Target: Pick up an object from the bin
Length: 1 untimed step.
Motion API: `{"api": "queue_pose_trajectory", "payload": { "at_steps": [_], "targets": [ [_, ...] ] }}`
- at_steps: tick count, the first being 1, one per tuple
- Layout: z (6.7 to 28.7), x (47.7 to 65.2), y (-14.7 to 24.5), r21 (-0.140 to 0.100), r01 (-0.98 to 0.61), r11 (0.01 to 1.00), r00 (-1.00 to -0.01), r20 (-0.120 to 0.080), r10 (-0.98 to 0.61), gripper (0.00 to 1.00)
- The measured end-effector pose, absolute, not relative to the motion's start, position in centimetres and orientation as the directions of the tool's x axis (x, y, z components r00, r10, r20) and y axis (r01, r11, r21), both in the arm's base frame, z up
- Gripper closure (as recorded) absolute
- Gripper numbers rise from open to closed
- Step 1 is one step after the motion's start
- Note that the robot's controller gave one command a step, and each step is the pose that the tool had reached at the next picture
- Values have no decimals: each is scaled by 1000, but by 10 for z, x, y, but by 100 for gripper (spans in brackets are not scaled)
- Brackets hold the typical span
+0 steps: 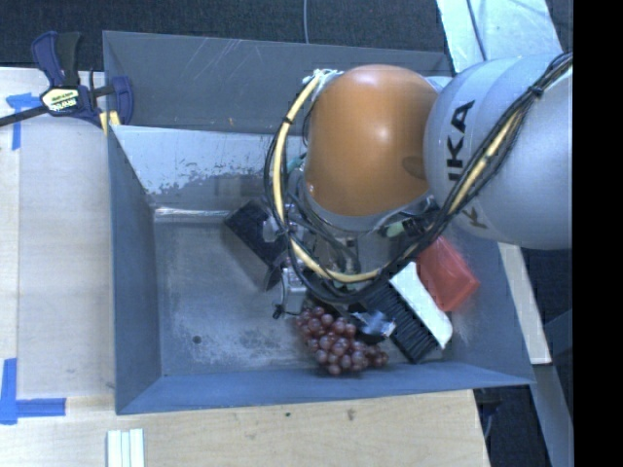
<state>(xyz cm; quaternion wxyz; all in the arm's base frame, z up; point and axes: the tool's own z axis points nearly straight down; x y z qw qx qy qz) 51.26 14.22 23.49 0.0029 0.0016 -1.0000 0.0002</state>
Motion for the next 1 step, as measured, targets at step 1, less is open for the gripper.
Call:
{"api": "queue_pose_trajectory", "payload": {
  "at_steps": [1],
  "targets": [
    [239, 514, 141, 1, -1, 1000, -1000, -3, -1, 0]
  ]
}}
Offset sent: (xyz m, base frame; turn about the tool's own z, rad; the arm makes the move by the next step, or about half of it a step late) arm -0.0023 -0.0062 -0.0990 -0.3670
